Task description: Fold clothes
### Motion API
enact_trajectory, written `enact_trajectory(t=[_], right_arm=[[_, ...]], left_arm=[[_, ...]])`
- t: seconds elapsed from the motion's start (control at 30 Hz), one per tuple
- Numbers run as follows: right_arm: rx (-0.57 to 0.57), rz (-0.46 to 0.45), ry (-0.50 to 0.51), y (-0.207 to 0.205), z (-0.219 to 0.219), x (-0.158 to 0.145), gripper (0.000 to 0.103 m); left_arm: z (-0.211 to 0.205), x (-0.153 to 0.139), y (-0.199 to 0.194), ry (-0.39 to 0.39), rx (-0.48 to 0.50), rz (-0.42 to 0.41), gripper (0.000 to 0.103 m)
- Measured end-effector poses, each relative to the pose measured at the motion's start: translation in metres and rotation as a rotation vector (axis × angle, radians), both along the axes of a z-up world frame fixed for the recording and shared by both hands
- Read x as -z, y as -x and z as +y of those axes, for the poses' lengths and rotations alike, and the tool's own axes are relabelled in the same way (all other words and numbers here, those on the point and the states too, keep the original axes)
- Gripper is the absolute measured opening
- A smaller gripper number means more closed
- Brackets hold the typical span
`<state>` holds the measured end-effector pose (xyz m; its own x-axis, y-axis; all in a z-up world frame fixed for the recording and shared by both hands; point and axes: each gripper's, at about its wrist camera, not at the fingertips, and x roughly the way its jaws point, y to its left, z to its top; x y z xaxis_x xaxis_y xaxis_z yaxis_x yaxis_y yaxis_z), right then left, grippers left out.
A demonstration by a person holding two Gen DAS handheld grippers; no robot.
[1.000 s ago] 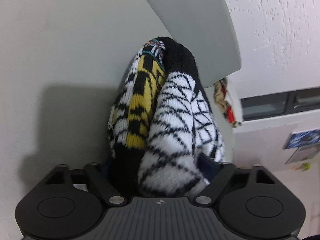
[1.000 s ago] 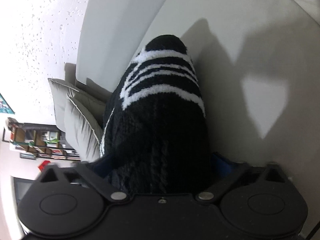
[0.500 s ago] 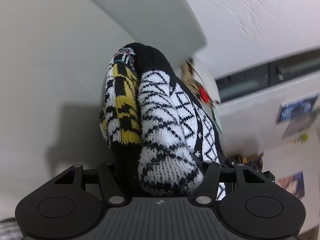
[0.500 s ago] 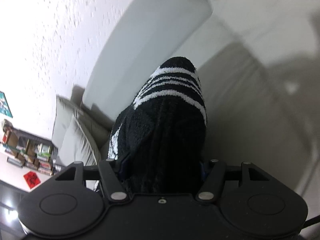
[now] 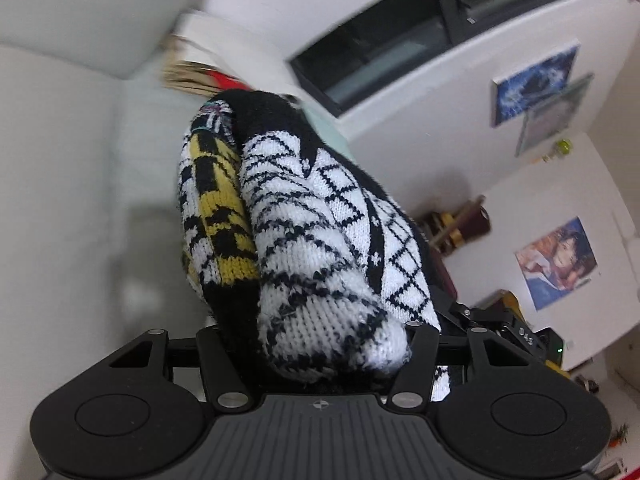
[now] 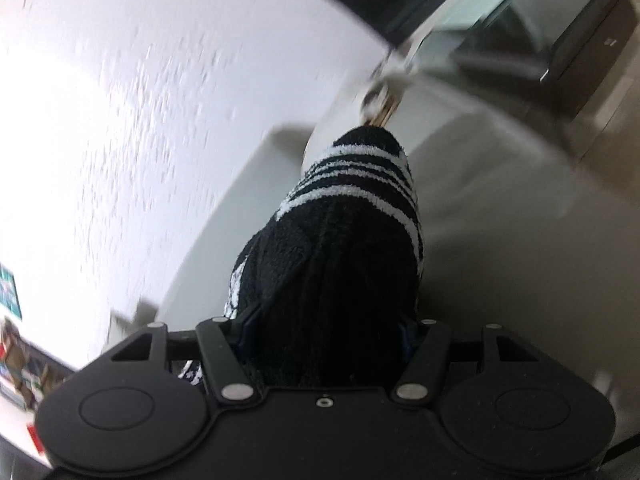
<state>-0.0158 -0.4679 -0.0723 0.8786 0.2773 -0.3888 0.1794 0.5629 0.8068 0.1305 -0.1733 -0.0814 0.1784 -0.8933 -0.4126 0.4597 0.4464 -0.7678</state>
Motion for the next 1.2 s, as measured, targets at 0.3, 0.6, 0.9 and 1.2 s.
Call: enact_trajectory(t=[0.3, 0.6, 0.9, 1.2], right_arm=[[0.121, -0.002, -0.176, -0.011, -0.115, 0.101, 0.072], [0.257, 0.006, -0.139, 0.038, -0.121, 0.085, 0.091], [0.213, -0.067, 0.082, 0.060, -0.085, 0.016, 0.094], [0.102, 0.047, 0.384, 0.073, -0.044, -0.045, 0.099]], left_arm=[[-0.090, 0.053, 0.008, -0.101, 0.091, 0.015, 0.055], [-0.080, 0.020, 0.031, 0.008, 0.070, 0.134, 0.046], [-0.061, 0.100, 0.016, -0.059, 0.020, 0.356, 0.064], [-0.015, 0.006, 0.053, -0.297, -0.022, -0.053, 0.082]])
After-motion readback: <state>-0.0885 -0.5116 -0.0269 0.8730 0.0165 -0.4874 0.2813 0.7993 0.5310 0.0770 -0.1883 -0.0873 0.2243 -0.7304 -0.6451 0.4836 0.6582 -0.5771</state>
